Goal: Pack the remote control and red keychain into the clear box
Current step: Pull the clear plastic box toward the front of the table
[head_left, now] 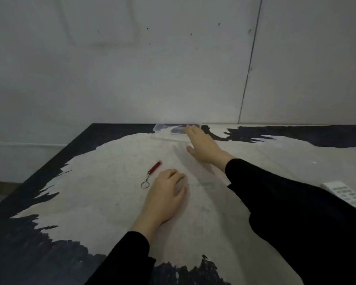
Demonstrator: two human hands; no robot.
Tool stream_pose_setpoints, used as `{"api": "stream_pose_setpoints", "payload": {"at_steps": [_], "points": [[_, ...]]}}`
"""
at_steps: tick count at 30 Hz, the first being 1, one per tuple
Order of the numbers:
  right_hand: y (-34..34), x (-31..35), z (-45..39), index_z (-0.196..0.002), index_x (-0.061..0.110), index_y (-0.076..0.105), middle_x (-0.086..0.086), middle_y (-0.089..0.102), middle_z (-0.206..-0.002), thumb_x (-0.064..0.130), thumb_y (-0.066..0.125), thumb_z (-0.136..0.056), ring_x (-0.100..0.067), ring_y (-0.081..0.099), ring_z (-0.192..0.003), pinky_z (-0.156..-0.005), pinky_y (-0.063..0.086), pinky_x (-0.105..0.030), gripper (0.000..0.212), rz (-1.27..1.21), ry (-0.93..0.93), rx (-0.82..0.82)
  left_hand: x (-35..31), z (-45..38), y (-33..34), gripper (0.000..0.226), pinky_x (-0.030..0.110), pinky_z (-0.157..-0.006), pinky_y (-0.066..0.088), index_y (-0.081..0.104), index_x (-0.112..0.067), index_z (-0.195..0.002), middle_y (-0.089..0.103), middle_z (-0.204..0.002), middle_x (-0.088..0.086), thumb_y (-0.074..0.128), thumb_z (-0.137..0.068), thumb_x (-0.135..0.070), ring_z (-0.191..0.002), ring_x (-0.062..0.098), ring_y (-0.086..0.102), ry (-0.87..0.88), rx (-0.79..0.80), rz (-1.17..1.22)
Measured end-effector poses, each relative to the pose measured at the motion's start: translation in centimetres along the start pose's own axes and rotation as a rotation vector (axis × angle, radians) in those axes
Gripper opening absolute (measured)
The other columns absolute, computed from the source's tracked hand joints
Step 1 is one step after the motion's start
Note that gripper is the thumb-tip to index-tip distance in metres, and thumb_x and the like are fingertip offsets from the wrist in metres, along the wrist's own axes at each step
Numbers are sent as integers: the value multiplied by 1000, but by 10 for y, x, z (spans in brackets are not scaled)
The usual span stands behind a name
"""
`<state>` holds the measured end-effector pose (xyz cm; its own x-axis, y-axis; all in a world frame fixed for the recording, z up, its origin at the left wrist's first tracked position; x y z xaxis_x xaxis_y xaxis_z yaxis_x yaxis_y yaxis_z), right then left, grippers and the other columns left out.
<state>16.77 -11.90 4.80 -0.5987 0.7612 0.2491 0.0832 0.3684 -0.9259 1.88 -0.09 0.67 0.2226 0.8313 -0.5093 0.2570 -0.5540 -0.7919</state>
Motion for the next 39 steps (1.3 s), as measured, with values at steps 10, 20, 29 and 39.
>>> {"api": "stream_pose_setpoints", "payload": {"at_steps": [10,20,29,39], "points": [[-4,-30,-3,-119,12,55,-20,63,-118,-4,39,-87,-39,58,-103,-79,47,-41,39,123,130,-56,9,-8,3,34,31,-98,42,60,-15,-117,57,-119,3,54,-86,-29,-113,17,49,54,-48,-13],[-53,-45,155,-103,11,64,-14,69,-103,6,46,-91,-33,60,-97,-81,49,-42,23,4,194,-56,11,-6,0,30,26,-97,37,61,-14,-115,58,-119,4,53,-88,-26,-115,19,50,-18,36,50],[-69,-27,237,-106,25,61,3,69,-101,16,49,-93,-16,60,-96,-106,33,-37,19,40,53,-51,6,-4,-2,30,32,-98,39,59,-14,-116,59,-122,6,53,-89,-24,-114,21,52,-8,50,-1],[-91,-68,264,-124,20,55,-13,52,-133,27,53,-90,-30,43,-124,-103,35,-48,34,-15,416,-370,-17,-2,-5,29,23,-90,40,57,-15,-121,59,-119,0,51,-92,-20,-106,11,54,-99,-27,344]]}}
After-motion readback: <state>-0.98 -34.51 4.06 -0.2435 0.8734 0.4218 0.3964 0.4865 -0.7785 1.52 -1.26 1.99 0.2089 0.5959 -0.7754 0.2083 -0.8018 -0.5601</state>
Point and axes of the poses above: each hand's wrist, its own z-axis away from the middle knuckle, its own y-axis out of the palm, x = y × z, the point moved 2 cm from there along -z, towards the middle knuckle
